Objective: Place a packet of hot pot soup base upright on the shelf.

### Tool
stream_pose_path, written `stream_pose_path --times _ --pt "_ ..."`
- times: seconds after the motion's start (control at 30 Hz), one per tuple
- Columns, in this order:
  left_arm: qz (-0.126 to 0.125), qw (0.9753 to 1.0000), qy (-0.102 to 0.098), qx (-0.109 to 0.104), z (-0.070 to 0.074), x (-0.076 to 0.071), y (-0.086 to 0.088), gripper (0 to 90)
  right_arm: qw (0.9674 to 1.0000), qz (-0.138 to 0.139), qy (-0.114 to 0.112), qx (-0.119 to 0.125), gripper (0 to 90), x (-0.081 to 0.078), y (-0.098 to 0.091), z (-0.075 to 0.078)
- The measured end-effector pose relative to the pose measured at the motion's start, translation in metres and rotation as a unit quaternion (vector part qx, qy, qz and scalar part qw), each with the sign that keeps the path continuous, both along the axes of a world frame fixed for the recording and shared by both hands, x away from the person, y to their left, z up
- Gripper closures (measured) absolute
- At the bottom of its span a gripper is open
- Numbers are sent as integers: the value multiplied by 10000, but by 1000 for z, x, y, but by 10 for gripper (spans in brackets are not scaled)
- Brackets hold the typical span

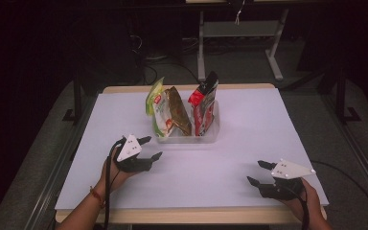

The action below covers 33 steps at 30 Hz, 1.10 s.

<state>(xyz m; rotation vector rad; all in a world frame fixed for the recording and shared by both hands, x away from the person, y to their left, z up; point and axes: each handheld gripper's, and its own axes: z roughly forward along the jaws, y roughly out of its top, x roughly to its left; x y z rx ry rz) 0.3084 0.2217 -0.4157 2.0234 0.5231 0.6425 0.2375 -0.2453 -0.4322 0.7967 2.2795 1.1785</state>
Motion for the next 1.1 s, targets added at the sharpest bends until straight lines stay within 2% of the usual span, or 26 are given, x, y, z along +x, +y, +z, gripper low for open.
stream_pose_path --times 0.2,0.47,0.53,0.63,0.67,0.77,0.93,1.1 --pt "183 9998 -39 -75 -1 -7 17 322 10000 -11 -8 -22 338 0 -2 -1" --pt "236 9996 -31 -175 -4 -16 40 310 10000 -20 -20 -55 337 -1 -2 -1" --pt "265 9996 -58 -92 -6 -18 46 303 10000 -30 -9 -37 337 -1 -3 -1" --pt "320 9992 -16 -217 -9 -21 56 298 10000 -43 -14 -13 337 -1 -3 -1" --pt "335 9992 -36 -202 -9 -22 60 298 10000 -45 -17 -13 337 -1 -3 -1" --pt "371 9987 35 -344 -10 -26 70 292 10000 -45 -24 -11 337 -1 -3 -1" --pt "501 9980 68 -389 -12 -32 84 287 10000 -56 -24 -4 337 -1 -3 -2" --pt "579 9970 186 -476 -16 -35 97 287 10000 -67 -10 -20 337 0 -4 -2"
